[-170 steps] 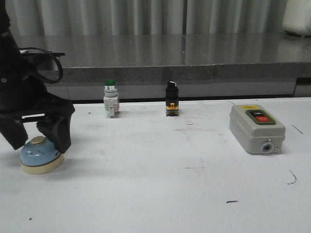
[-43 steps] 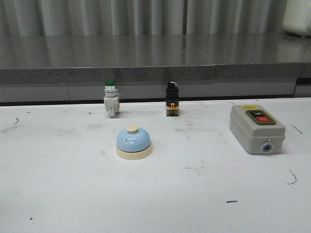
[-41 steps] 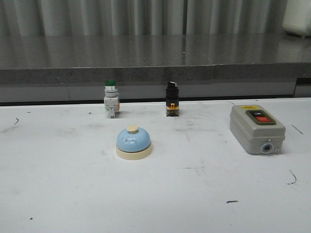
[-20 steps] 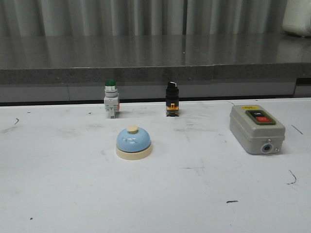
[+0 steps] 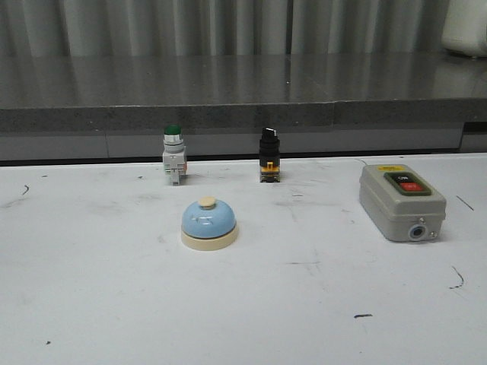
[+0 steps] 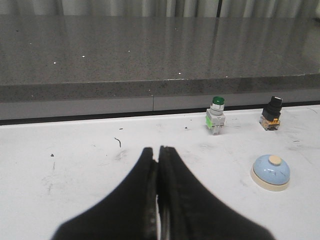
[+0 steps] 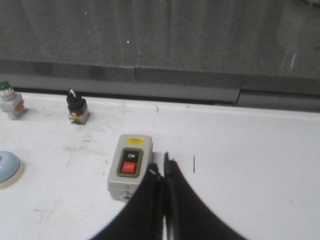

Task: Place and press bell with both arms

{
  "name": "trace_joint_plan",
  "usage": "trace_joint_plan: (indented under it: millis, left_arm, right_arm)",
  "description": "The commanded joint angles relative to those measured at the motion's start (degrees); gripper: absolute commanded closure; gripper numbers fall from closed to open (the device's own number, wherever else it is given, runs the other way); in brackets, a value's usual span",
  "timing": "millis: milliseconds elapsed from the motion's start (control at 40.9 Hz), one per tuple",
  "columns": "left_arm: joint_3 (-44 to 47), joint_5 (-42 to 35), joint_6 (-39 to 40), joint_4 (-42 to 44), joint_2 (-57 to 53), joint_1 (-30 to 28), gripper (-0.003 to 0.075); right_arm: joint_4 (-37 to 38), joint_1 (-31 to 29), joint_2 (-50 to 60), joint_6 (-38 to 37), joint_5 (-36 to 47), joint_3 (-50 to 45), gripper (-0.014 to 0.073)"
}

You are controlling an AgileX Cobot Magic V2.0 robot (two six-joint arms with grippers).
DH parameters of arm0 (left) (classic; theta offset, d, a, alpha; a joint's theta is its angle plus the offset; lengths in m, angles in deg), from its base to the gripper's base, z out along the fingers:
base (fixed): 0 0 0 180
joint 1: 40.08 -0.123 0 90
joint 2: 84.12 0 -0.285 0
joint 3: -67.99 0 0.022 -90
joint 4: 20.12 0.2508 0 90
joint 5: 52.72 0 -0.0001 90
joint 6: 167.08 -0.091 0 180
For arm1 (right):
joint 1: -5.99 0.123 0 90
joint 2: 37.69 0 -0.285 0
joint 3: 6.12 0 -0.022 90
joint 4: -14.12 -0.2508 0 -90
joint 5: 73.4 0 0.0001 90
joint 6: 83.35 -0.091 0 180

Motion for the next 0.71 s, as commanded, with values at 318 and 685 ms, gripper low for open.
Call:
trace_joint_plan:
  millis: [318,685]
  left_arm:
    - [-1.54,-5.19,0.00,-0.91,0.53,-0.15,0.0740]
    - [-1.54,-5.19,0.00,-0.91,0.53,-0.15,0.0740]
  right_arm:
    - [-1.09,13.40,-33.65,0.03,16.40,9.02,0.0661]
    - [-3.58,28.74,-56.79,0.03,12.72,28.91,0.0661]
